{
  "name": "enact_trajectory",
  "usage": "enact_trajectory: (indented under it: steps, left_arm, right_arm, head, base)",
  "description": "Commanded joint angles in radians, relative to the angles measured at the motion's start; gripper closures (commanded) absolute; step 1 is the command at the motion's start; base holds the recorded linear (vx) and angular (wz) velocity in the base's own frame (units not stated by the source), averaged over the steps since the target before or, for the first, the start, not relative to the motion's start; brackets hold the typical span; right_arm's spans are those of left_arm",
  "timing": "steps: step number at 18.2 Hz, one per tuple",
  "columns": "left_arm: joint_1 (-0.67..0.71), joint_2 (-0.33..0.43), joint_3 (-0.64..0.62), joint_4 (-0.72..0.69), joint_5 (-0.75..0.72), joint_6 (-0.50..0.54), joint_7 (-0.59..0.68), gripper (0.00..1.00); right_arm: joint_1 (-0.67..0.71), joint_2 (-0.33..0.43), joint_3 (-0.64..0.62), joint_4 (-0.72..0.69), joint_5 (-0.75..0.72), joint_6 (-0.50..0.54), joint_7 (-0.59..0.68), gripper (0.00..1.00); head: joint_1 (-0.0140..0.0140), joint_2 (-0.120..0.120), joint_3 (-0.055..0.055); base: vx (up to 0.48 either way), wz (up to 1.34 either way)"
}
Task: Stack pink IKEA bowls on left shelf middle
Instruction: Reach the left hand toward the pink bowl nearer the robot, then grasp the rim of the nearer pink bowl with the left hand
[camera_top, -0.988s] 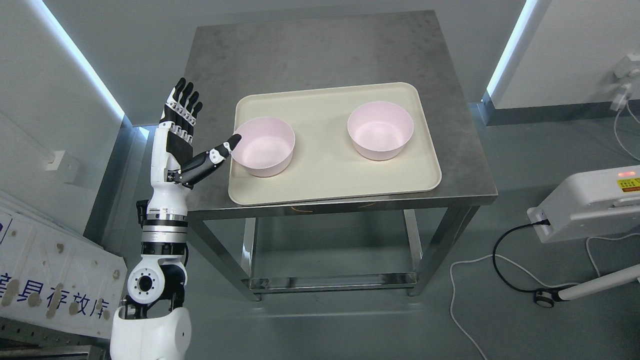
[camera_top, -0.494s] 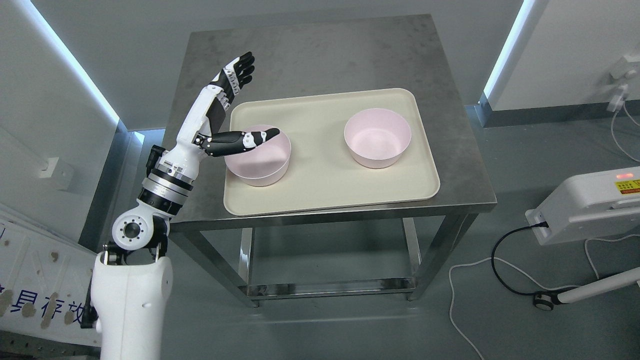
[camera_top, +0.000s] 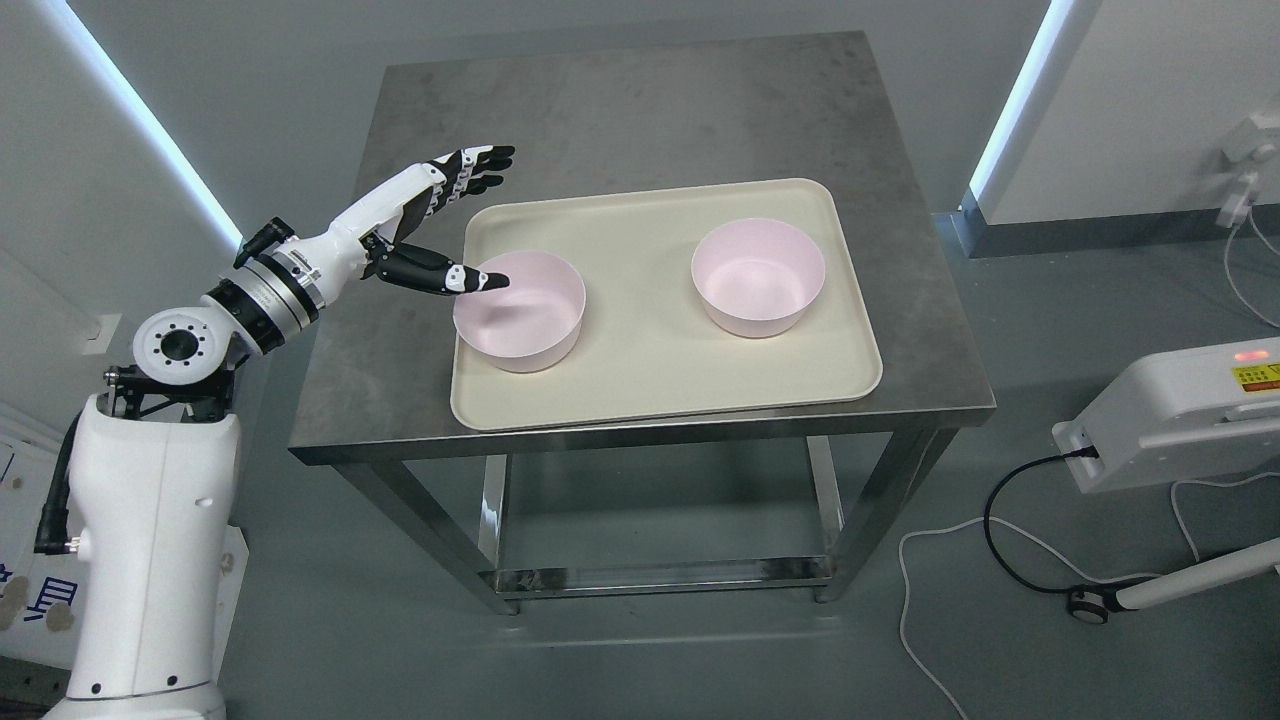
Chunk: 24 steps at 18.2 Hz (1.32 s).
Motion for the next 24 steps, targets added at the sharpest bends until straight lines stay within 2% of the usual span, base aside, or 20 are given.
enact_trajectory:
  steps: [1,10,15,21,24]
  left_arm:
    - [-0.041,0.144,-0.046,0.159,-0.021,0.014,-0.069,0.13]
    - [-0.079,-0.006,-0.064,0.144,-0.022,0.017,-0.074,0.22]
    - [-0.075,-0.034,-0.127,0.133,-0.022,0.015,-0.074,0.27]
    - [-0.130,-0.042,-0.165,0.133,-0.028,0.011,-0.073,0.44]
    - [-0.141,-0.042,-0.191,0.133,-0.069,0.000,-0.074,0.46]
  right_arm:
    - [0.000,-0.017,-0.005,-0.017,-0.002,0.001,0.000,0.00]
    - [0.000,-0.017,-0.005,-0.017,-0.002,0.001,0.000,0.00]
    - [0.001,-0.017,-0.005,-0.017,-0.002,0.001,0.000,0.00]
    - [0.000,-0.017,-0.005,-0.017,-0.002,0.001,0.000,0.00]
    - [0.000,-0.017,-0.005,-0.017,-0.002,0.001,0.000,0.00]
  head:
    - [0.0000,0.000,0.000]
    - [0.0000,0.000,0.000]
    - [0.0000,0.000,0.000]
    - [0.0000,0.000,0.000]
    - [0.0000,0.000,0.000]
  base:
    - [-0.022,0.02]
    - [-0.007,0.00]
    - [0.000,0.00]
    - [0.000,0.00]
    - [0.000,0.00]
